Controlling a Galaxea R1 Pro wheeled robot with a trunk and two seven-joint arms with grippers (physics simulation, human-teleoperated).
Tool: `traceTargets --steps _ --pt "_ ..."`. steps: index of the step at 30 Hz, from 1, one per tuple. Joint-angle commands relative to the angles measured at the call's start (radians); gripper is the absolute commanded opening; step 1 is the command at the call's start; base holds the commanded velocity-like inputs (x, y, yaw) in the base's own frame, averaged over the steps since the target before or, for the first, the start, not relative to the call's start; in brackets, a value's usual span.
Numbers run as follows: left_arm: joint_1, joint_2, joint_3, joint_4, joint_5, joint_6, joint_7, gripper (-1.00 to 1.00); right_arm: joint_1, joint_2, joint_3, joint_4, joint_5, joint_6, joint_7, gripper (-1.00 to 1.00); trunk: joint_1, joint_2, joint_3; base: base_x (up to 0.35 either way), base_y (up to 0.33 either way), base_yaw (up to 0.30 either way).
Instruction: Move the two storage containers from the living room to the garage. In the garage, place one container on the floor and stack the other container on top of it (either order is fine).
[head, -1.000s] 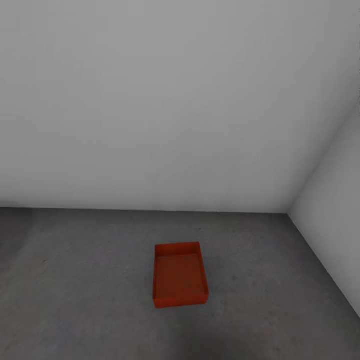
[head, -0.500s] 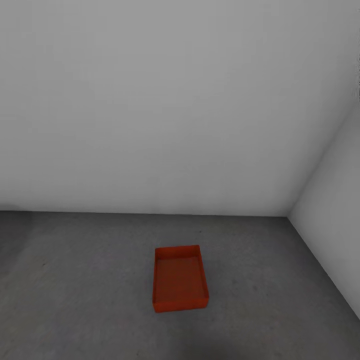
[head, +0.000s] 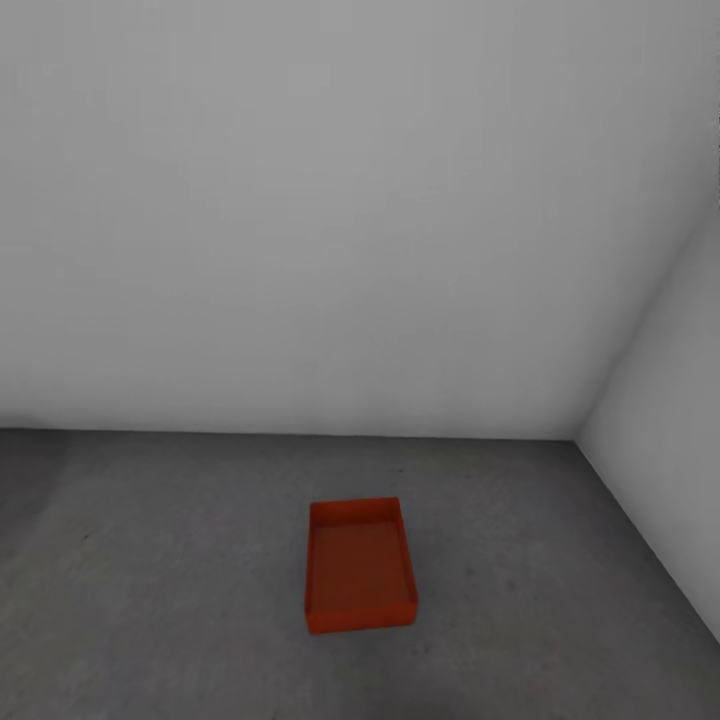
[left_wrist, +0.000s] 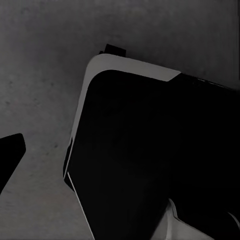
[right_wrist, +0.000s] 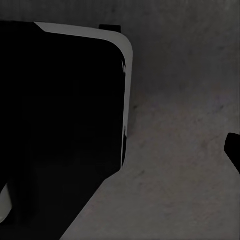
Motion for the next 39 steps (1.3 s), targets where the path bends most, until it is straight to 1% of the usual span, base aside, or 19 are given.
traceTargets --steps 1,9,39 --pt "-0.001 0.001 -0.004 0.001 0.005 -0.002 -0.006 1.00 -0.001 0.000 0.007 0.003 -0.003 -0.006 0.003 1.00 0.000 -0.001 0.000 0.000 0.000 0.000" --pt "-0.001 0.002 -0.004 0.001 -0.001 -0.005 -0.008 1.00 -0.001 -0.001 0.007 0.003 -0.002 -0.006 0.003 1.00 0.000 -0.001 0.013 0.000 0.000 0.000" --pt "-0.001 0.003 -0.005 0.002 0.000 -0.010 -0.008 1.00 -0.001 0.000 0.007 0.003 -0.003 -0.006 0.003 1.00 0.000 -0.001 0.060 0.000 0.000 0.000"
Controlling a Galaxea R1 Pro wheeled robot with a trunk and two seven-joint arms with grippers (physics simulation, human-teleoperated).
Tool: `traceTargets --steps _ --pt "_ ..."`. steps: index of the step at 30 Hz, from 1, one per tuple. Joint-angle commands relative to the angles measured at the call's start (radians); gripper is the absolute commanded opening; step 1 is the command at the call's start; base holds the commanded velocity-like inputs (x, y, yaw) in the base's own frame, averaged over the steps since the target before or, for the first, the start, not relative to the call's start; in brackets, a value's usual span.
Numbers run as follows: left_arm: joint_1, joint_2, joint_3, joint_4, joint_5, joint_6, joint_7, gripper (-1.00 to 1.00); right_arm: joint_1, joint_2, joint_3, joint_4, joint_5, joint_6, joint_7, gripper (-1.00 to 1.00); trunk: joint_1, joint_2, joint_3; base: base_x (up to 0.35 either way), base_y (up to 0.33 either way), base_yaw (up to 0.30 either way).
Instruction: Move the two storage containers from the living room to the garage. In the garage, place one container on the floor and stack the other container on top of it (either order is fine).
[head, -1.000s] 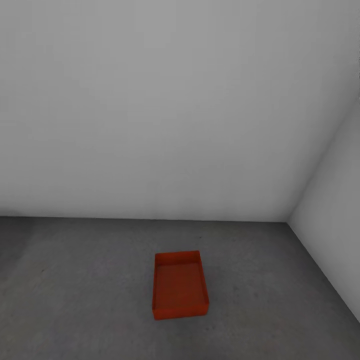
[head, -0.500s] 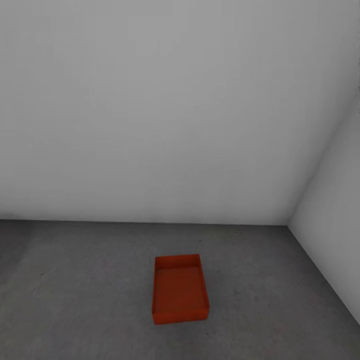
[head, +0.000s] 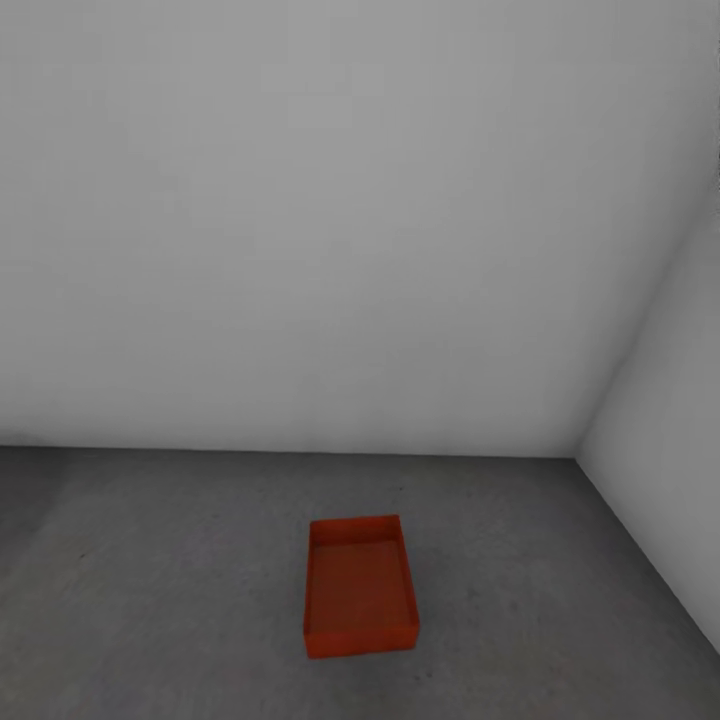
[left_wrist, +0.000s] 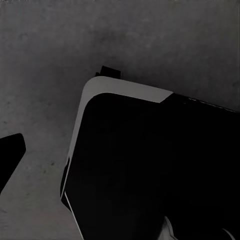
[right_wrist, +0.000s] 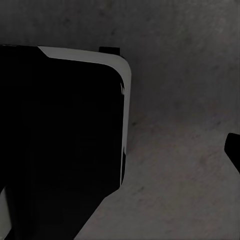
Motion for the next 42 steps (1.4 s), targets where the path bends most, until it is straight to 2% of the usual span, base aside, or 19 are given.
traceTargets --steps 1,42 --pt "-0.001 0.000 -0.004 0.001 0.008 -0.003 -0.004 1.00 -0.001 0.000 0.007 0.003 -0.003 -0.006 0.003 1.00 0.000 -0.001 0.000 0.000 0.000 0.000" --pt "-0.001 0.000 -0.004 0.001 0.008 -0.003 -0.004 1.00 -0.001 -0.001 0.007 0.003 -0.003 -0.006 0.003 1.00 0.000 -0.001 0.065 0.000 0.000 0.000"
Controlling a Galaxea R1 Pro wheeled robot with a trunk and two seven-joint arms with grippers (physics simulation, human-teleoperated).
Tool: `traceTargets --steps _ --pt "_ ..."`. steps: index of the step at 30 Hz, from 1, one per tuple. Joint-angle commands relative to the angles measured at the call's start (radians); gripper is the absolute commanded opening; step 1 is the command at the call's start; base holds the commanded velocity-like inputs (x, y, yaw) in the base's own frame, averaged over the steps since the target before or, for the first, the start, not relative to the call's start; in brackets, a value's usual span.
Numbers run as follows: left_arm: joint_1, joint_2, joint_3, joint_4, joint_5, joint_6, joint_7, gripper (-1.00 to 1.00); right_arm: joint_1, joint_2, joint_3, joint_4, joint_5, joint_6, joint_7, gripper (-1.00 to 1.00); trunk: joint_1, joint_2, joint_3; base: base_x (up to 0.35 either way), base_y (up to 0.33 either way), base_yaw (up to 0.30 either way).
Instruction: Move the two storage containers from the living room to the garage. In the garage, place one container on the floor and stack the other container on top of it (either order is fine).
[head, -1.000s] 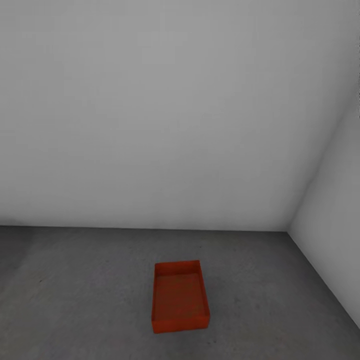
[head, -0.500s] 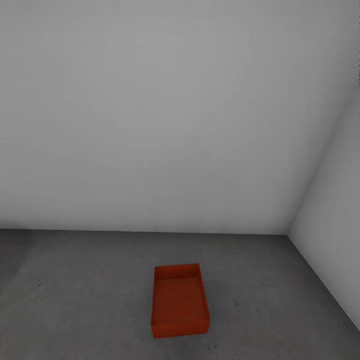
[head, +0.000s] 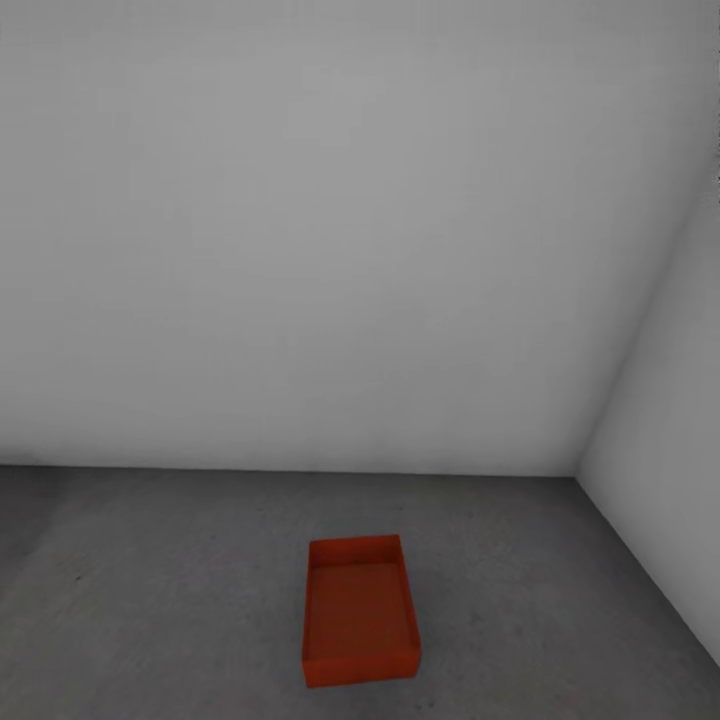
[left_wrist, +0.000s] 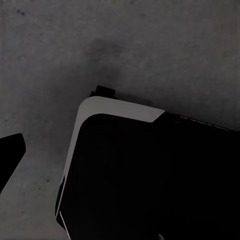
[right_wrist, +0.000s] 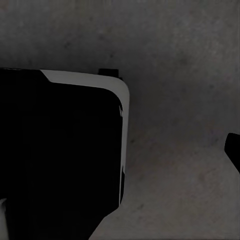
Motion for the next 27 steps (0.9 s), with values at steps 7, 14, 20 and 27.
traceTargets --steps 7,14,20,27 --pt "-0.001 0.000 -0.004 0.001 0.008 -0.002 -0.004 1.00 -0.001 0.000 0.007 0.003 -0.003 -0.006 0.003 1.00 0.000 -0.001 0.010 0.000 0.000 0.000" --pt "-0.001 0.000 -0.004 0.002 0.008 -0.001 -0.004 1.00 -0.001 0.000 0.007 0.003 -0.003 -0.006 0.003 1.00 0.000 -0.001 0.021 0.000 0.000 0.000" --pt "-0.001 0.000 -0.004 0.002 0.008 -0.001 -0.004 1.00 -0.001 -0.001 0.006 0.003 -0.009 -0.004 0.000 1.00 0.000 -0.001 0.026 0.000 0.000 0.000" --pt "-0.001 0.000 -0.004 0.001 0.008 -0.001 -0.004 1.00 -0.001 -0.006 0.011 0.003 0.000 -0.001 -0.004 1.00 0.000 -0.001 0.027 0.000 0.000 0.000"
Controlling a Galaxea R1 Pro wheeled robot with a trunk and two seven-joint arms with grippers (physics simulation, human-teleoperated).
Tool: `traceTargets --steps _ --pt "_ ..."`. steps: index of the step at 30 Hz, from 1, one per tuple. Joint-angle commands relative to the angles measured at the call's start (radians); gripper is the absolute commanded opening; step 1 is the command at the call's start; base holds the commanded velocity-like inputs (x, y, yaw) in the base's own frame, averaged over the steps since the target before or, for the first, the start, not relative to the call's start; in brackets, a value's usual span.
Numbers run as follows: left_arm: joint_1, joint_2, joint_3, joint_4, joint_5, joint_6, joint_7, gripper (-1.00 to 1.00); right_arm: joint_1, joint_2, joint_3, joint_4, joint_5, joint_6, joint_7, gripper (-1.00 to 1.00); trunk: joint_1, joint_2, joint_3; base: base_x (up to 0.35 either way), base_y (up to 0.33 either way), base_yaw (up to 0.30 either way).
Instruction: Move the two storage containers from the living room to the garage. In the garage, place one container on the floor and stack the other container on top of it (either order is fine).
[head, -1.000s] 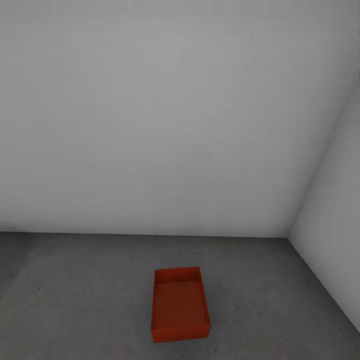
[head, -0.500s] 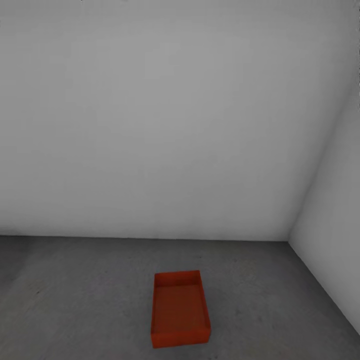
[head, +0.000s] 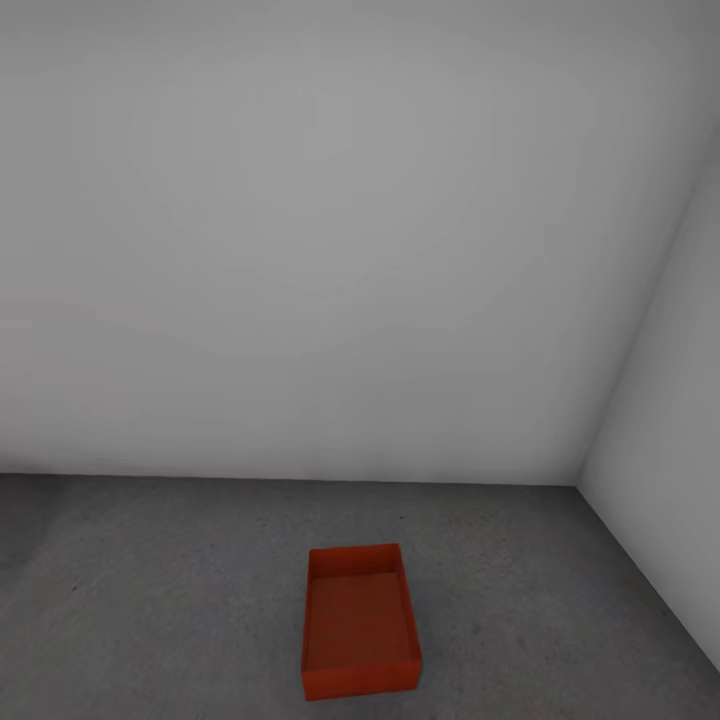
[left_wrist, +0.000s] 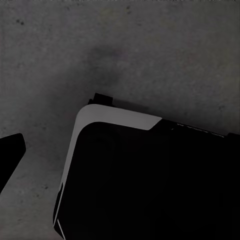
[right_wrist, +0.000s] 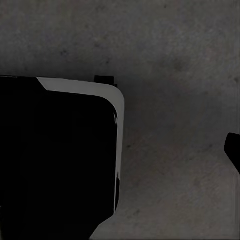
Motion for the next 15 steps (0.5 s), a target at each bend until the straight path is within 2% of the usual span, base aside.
traceTargets --steps 1,15 --pt "-0.001 0.000 -0.004 0.002 0.008 -0.002 -0.004 1.00 -0.001 -0.001 0.008 0.003 -0.002 -0.007 0.002 1.00 0.000 -0.001 -0.002 0.000 0.000 0.000" --pt "-0.001 -0.001 -0.004 0.001 0.009 -0.004 -0.004 1.00 -0.001 -0.001 0.008 0.003 0.002 -0.010 0.002 1.00 0.000 -0.001 -0.002 0.000 0.000 0.000"
